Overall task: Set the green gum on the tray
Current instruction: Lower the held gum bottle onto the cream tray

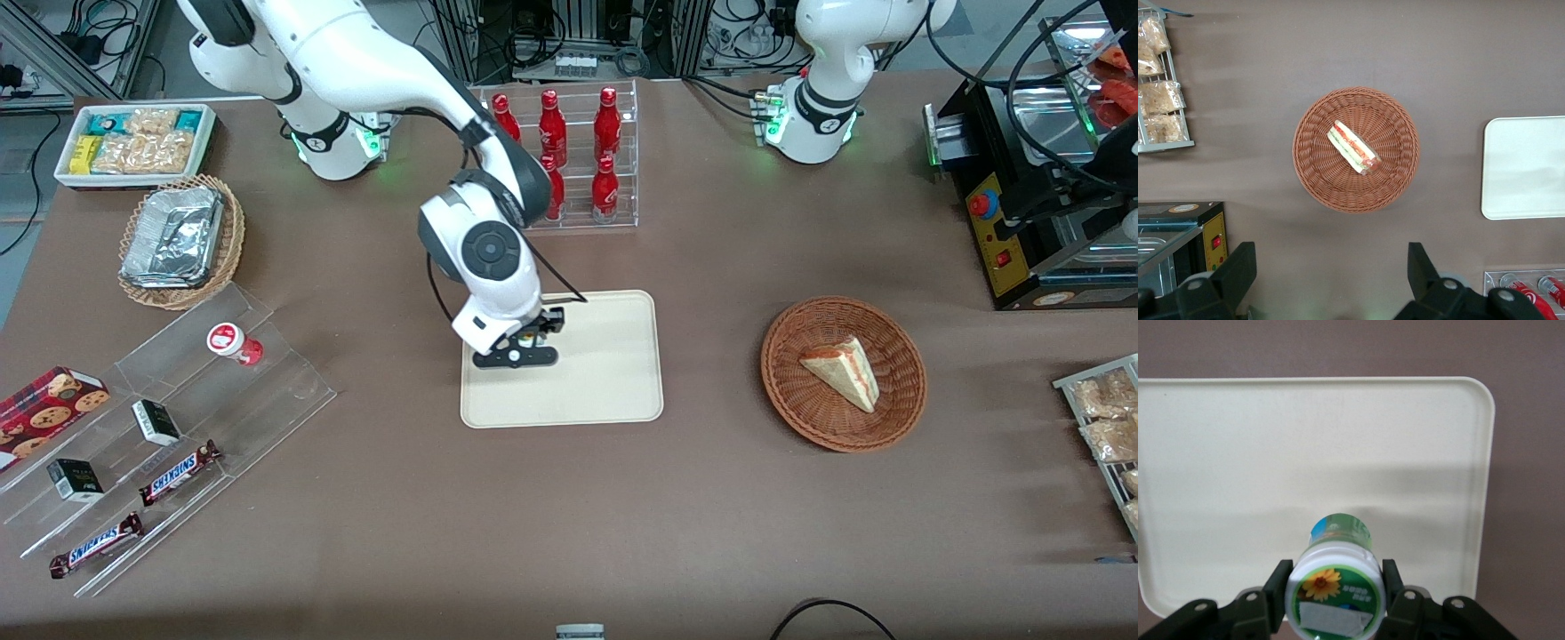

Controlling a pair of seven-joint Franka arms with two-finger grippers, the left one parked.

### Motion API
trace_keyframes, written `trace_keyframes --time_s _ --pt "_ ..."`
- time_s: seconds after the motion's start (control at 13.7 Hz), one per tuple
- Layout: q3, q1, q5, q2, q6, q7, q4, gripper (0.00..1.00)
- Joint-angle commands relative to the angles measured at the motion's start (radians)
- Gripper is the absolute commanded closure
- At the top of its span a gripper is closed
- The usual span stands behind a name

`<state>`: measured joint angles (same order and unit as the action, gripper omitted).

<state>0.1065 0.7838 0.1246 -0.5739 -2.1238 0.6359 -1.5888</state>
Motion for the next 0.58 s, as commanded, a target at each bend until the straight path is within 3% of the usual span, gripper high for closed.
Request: trace_keyframes --time_s 0.0,0.51 --pt "0.012 0.014 0.015 -0.079 -0.013 0.031 0.107 1.0" --pt "0.013 0.035 0.009 -0.153 -0.07 0.051 0.132 1.0"
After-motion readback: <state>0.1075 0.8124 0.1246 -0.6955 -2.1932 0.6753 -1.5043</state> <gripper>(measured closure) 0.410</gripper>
